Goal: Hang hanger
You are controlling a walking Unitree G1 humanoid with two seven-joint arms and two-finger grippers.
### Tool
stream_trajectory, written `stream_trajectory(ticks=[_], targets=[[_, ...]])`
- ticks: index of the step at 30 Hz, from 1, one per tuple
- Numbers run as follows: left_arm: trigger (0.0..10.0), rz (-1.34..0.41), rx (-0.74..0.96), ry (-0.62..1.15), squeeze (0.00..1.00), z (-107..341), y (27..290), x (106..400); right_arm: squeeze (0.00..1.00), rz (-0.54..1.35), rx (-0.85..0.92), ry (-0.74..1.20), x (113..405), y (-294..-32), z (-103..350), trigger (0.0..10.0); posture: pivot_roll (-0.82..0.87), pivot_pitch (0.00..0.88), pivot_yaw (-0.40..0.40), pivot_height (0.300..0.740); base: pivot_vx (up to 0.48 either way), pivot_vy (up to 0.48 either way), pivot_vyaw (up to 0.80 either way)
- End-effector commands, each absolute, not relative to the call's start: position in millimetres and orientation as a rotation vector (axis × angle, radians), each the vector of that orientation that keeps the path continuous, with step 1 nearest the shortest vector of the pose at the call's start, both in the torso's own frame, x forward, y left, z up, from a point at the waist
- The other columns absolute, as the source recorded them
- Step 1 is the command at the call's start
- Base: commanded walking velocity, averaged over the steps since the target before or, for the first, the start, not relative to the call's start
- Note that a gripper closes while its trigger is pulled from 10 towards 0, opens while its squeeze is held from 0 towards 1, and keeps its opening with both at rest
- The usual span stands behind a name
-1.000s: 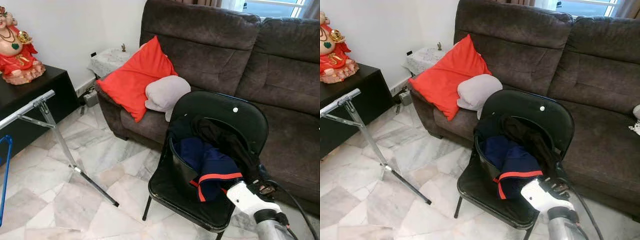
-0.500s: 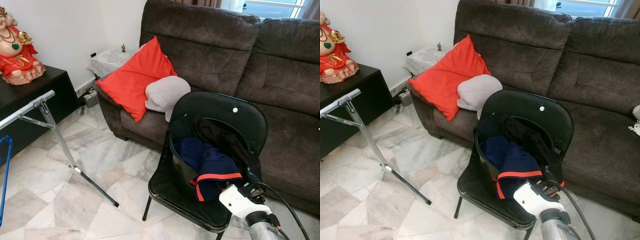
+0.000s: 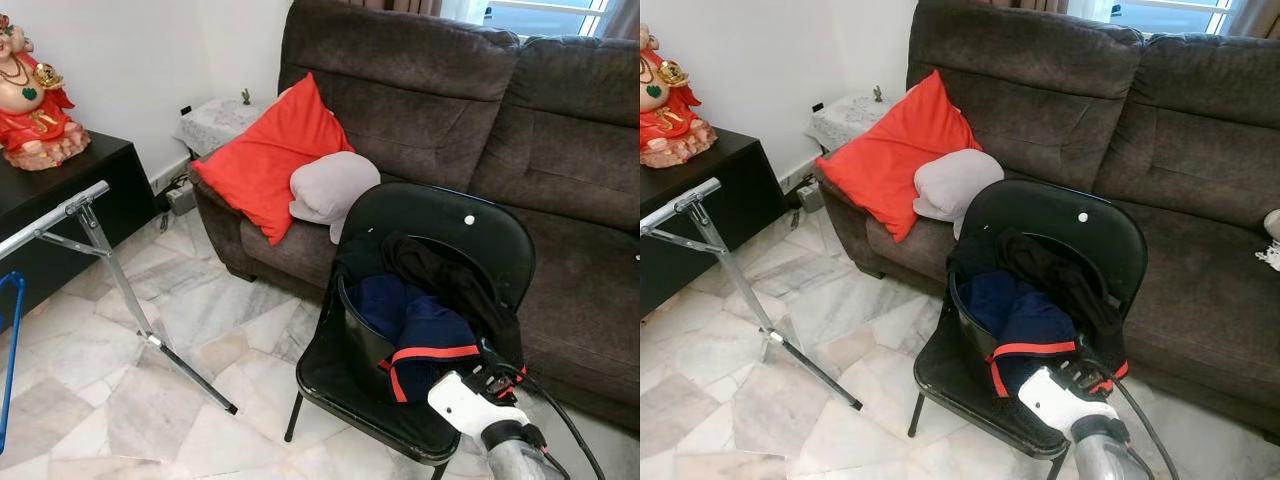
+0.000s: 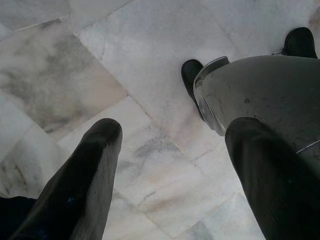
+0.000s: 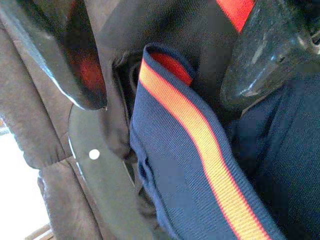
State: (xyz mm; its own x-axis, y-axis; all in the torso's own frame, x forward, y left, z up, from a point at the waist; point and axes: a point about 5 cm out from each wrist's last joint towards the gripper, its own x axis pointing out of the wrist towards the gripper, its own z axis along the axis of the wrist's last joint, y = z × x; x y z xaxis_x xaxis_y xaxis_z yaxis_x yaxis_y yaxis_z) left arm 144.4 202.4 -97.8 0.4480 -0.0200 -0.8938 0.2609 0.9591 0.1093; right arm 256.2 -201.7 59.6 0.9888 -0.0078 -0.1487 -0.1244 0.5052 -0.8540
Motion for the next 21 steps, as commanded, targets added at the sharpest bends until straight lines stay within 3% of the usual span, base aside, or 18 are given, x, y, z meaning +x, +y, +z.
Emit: stream_trajectory(ticks=[1, 21], targets=[[10.0, -0.21, 0.224, 1.136, 0.0, -102.7, 194.5, 134.3, 0.0, 0.08, -1.045, 0.134, 256.9, -201.4, 59.0, 10.0, -0.03, 0.063, 0.029, 0.74, 0.0, 0.0, 0.0], [10.0, -0.204, 0.224, 1.136, 0.0, -102.5, 195.3, 134.6, 0.0, 0.011, -1.054, 0.087, 275.9, -216.8, 71.1, 10.0, -0.02, 0.073, 0.033, 0.74, 0.0, 0.0, 0.0]])
